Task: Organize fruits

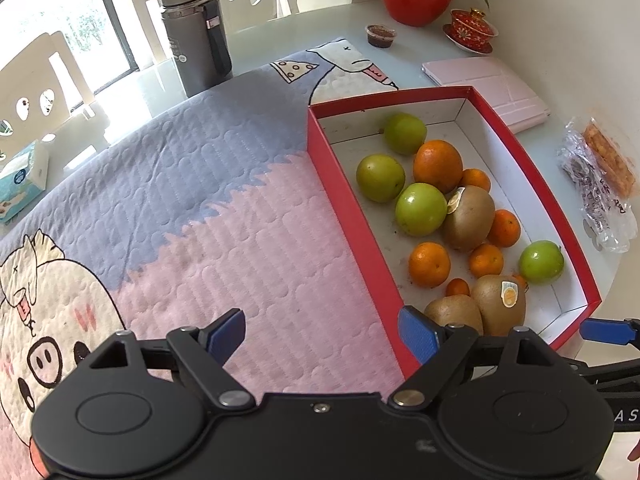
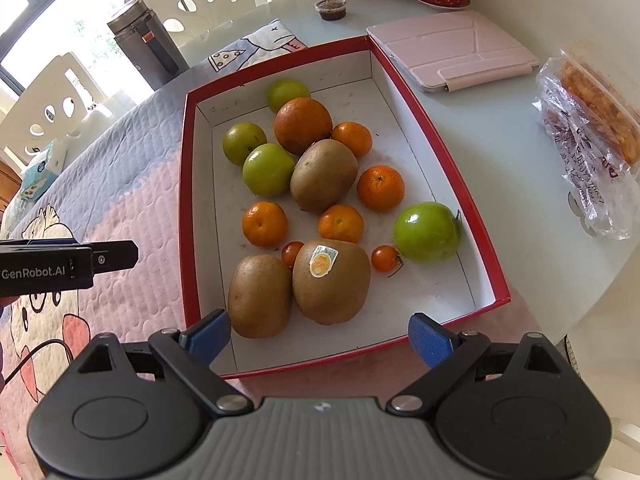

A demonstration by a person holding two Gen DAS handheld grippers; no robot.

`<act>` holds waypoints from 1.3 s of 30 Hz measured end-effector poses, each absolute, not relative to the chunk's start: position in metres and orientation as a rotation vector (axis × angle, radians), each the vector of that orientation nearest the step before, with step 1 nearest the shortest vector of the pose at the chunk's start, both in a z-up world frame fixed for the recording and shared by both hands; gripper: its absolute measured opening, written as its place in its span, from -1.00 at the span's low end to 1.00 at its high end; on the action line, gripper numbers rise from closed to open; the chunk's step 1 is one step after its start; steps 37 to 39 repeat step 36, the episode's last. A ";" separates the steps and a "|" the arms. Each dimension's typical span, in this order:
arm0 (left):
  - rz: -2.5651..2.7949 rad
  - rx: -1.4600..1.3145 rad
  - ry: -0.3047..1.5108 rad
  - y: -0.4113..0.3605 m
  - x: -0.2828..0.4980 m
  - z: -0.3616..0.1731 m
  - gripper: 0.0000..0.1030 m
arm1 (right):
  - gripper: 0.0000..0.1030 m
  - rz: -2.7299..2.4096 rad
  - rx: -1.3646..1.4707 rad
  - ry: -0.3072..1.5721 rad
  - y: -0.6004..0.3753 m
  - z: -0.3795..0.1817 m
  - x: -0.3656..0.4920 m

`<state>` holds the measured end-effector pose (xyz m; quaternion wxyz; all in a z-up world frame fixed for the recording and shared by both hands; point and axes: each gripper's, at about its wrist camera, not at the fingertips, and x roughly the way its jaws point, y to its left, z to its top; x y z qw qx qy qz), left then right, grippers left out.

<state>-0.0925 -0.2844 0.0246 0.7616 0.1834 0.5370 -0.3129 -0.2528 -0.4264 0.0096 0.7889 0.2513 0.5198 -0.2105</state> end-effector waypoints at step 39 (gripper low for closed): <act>-0.668 0.424 1.123 -0.253 -0.101 0.019 0.96 | 0.88 -0.475 0.553 1.117 -0.394 0.008 -0.261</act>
